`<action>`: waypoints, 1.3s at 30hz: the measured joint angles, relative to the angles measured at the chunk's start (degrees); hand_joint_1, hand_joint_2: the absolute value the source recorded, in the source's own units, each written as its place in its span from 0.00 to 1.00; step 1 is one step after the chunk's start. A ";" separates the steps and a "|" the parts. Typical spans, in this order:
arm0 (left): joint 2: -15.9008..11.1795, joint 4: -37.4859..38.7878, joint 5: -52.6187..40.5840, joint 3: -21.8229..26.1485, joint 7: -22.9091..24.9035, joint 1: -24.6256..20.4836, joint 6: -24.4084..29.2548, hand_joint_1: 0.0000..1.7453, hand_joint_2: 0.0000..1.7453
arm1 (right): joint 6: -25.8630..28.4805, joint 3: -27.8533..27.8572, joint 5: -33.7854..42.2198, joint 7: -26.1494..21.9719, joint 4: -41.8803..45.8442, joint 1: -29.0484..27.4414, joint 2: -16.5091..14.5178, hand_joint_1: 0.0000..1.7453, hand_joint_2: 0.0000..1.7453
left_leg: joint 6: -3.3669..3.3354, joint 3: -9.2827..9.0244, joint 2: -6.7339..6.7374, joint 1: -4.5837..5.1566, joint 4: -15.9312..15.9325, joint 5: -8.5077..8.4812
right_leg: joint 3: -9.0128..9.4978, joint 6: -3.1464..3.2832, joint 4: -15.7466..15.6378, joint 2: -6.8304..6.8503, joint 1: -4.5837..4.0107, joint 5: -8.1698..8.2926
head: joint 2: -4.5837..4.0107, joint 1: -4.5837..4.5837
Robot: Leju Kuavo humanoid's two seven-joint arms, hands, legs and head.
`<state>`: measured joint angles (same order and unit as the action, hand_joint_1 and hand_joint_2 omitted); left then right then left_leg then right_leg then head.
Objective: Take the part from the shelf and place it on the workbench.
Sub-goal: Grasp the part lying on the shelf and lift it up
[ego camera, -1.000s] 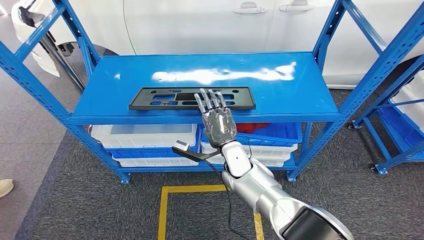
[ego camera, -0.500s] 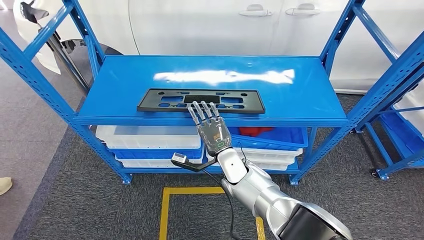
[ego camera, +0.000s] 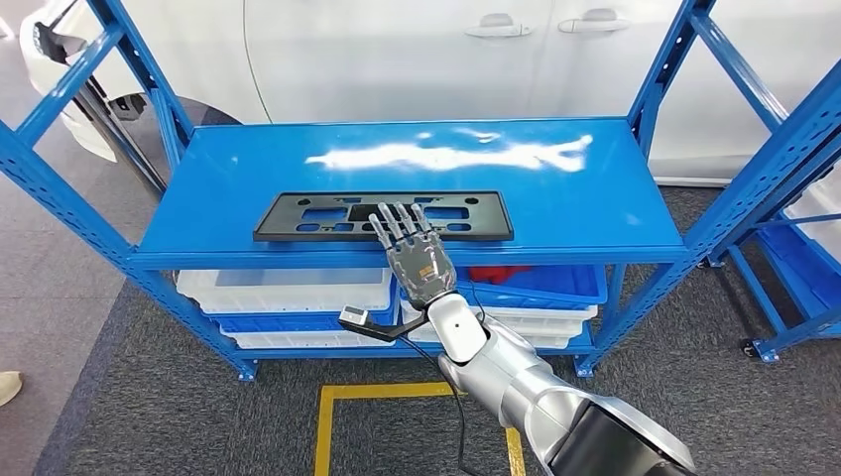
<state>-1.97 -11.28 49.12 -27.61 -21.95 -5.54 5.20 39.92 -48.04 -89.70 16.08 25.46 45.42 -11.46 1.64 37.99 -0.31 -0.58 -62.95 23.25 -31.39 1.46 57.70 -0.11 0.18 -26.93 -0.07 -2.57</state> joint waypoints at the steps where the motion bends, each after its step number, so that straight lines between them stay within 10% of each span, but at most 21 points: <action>1: -0.01 0.04 -0.02 -0.04 0.00 -0.06 0.02 0.00 0.00 | 0.01 0.00 0.00 -0.16 0.04 0.13 -0.05 0.00 1.00 | -0.44 -1.31 0.02 0.16 2.92 -0.88 | 0.30 -0.28 -0.01 0.00 -0.07 -0.34 | 0.01 0.00; 6: 0.04 0.12 -0.01 -0.25 0.04 -0.04 -0.06 0.00 0.00 | 0.08 0.09 0.01 -1.04 0.36 0.40 -0.24 0.00 1.00 | -2.42 -3.35 -0.08 0.27 5.91 -0.08 | 0.19 -1.93 1.72 0.08 -0.14 -1.04 | 0.01 0.01; 10: 0.04 0.13 0.01 -0.27 0.03 -0.04 -0.09 0.00 0.00 | 0.10 0.19 0.01 -1.67 0.56 0.28 -0.26 0.00 1.00 | -3.28 -4.22 -0.11 0.34 6.01 0.77 | -7.89 -2.34 14.21 0.05 0.06 -5.49 | 0.00 0.01; 12: 0.05 0.13 0.02 -0.29 0.04 0.11 -0.09 0.00 0.00 | 0.10 0.20 0.00 -1.89 0.55 -0.08 -0.24 0.00 1.00 | -3.28 -4.94 -0.18 0.43 5.92 1.50 | -10.58 -2.36 16.06 0.06 0.08 -4.76 | 0.01 0.02; 17: 0.20 0.13 0.02 -0.32 -0.01 0.07 -0.09 0.00 0.00 | 0.09 0.16 0.00 -2.06 0.61 -0.10 -0.27 0.00 1.00 | -2.51 -7.31 -0.28 0.63 5.77 3.65 | -6.36 -1.12 1.50 0.03 -0.35 4.32 | 0.01 0.02; 22: 0.21 0.13 0.10 -0.33 -0.16 -0.01 -0.09 0.00 0.00 | 0.10 0.11 0.02 -2.20 0.82 0.16 -0.57 0.00 1.00 | -0.97 -6.99 -0.11 0.53 2.76 5.01 | -4.28 0.28 -0.13 -0.08 -0.13 3.66 | 0.01 -0.01; 27: 0.27 0.14 0.17 -0.34 -0.28 0.04 -0.09 0.00 0.00 | 0.10 0.03 0.00 -2.57 0.90 -0.02 -0.85 0.00 1.00 | 0.32 2.49 -0.05 -0.21 -10.75 9.42 | -2.11 0.64 -0.21 -0.08 0.02 1.87 | 0.00 -0.01; 32: 0.25 0.24 0.32 -0.33 -0.41 0.21 -0.08 0.00 0.00 | 0.10 0.01 0.01 -2.78 0.98 -0.04 -0.91 0.00 1.00 | -0.55 -0.64 0.10 -0.05 4.05 -1.12 | 0.66 -0.28 -0.17 -0.21 -0.12 -0.53 | 0.01 0.01; 36: 0.32 0.31 0.36 -0.34 -0.53 0.24 -0.09 0.00 0.00 | 0.14 0.02 0.00 -3.52 1.68 -0.09 -1.00 0.00 1.00 | -2.13 -1.78 0.01 0.03 5.81 -1.28 | 0.99 -1.67 0.87 -0.22 -0.29 -1.35 | 0.01 0.01; 39: 0.33 0.31 0.41 -0.32 -0.73 0.11 -0.08 0.00 0.00 | 0.15 -0.40 0.00 -3.75 1.93 0.14 -1.02 0.00 1.00 | -2.97 -2.87 -0.03 -0.02 5.95 -0.65 | -3.23 -2.29 8.76 -0.17 -0.03 -3.68 | 0.00 0.02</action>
<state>-1.64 -10.97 49.53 -27.93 -22.68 -5.43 5.12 40.07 -48.44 -89.70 12.33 27.39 45.56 -12.48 -1.33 35.12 -0.34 -0.60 -57.00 22.61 -34.62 -0.83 66.46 -0.28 0.15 -30.60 -0.07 -2.56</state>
